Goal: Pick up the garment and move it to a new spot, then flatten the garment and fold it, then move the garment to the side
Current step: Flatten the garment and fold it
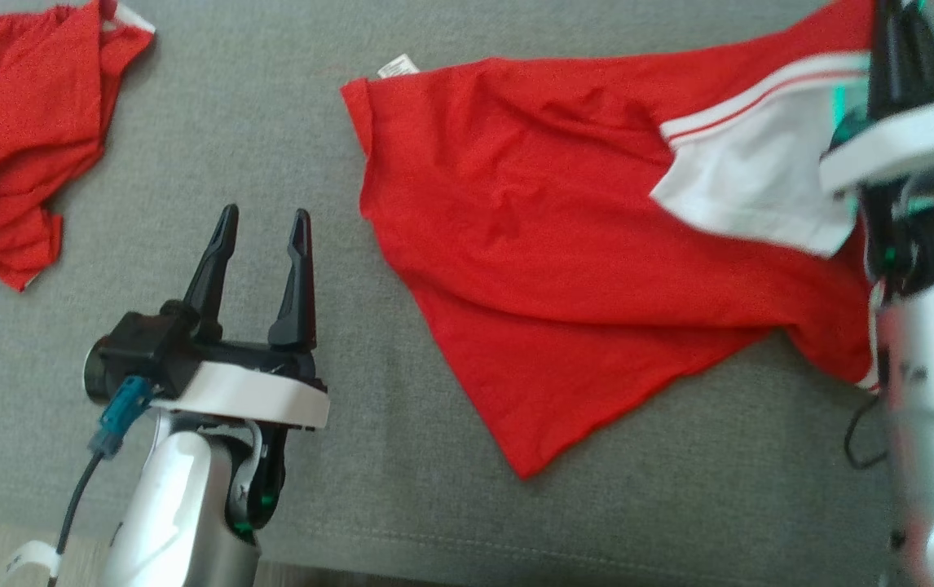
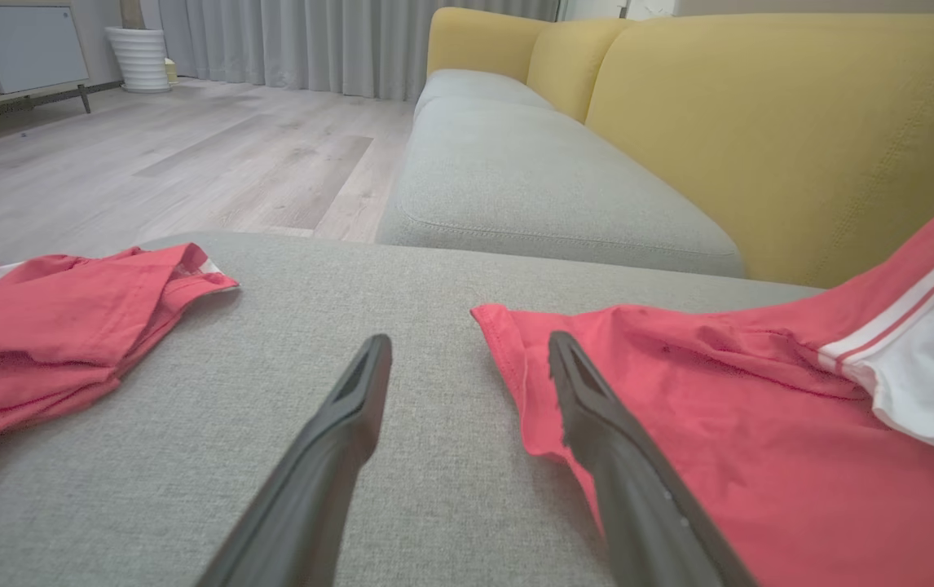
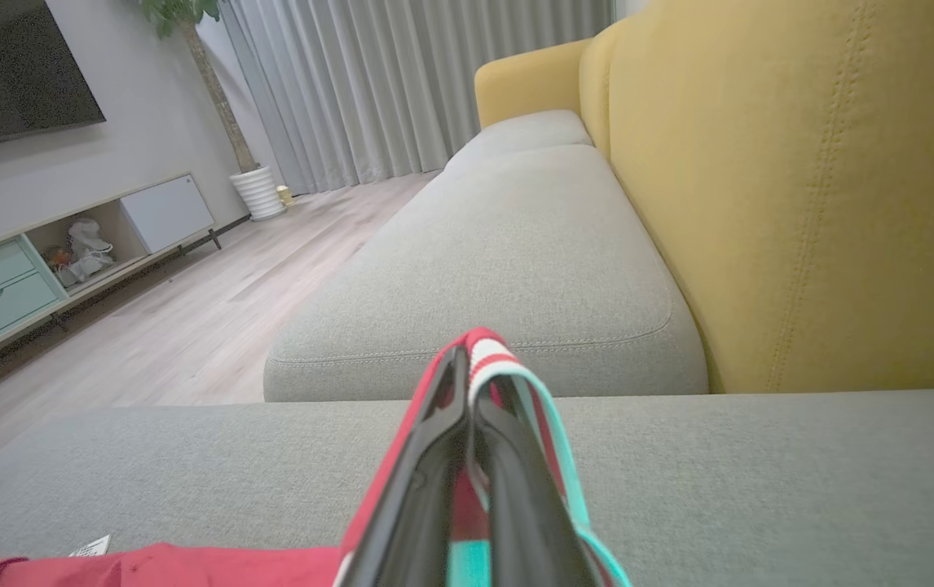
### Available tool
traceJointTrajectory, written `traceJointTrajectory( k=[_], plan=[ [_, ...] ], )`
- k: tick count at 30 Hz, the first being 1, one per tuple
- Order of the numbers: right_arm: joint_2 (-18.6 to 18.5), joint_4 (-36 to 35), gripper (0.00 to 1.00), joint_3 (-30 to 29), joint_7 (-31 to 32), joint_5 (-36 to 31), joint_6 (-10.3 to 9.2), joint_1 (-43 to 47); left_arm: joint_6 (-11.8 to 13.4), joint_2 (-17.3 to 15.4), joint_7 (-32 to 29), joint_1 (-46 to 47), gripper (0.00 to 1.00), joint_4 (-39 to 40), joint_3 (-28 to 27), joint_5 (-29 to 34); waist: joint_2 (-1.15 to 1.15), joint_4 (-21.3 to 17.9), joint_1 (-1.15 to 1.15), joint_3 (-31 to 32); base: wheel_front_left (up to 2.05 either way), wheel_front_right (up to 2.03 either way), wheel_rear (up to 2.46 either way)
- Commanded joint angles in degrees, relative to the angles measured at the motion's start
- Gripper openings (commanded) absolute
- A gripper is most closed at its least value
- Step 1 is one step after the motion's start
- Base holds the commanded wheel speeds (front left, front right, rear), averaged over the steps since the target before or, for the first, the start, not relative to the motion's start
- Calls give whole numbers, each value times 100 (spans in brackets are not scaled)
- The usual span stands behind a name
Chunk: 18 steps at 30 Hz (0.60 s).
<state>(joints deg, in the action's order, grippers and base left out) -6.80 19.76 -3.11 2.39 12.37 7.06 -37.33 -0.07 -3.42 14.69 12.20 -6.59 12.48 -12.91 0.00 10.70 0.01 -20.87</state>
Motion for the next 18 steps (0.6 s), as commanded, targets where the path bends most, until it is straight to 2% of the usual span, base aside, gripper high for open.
traceJointTrajectory(
  k=[1, 4, 6, 12, 18],
  plan=[
    [-25, -32, 0, 158, -100, 68, 43, -294, -36, -51, 30, 165, 100, 172, -168, 77, 0, 83, -1, -113, 0, 0, 0],
    [-167, 674, 0, 220, -308, 127, 43, -760, -79, -24, 30, 231, 100, 141, -154, 106, 0, 102, -1, -174, 0, 0, 0],
    [-234, 1122, 100, 247, -416, 91, 43, -989, -109, -9, 30, 281, 100, 118, -141, 123, 0, 101, -1, -203, 0, 0, 0],
    [-288, 1885, 100, 421, -842, -30, 43, -1170, -127, 19, 30, 321, 100, 61, -166, 178, 0, -14, -1, -122, 0, 0, 0],
    [-331, 1849, 100, 662, -1150, -119, 43, -686, -97, 26, 30, 161, 100, 20, -290, 249, 0, -272, -1, 172, 0, 0, 0]
  ],
)
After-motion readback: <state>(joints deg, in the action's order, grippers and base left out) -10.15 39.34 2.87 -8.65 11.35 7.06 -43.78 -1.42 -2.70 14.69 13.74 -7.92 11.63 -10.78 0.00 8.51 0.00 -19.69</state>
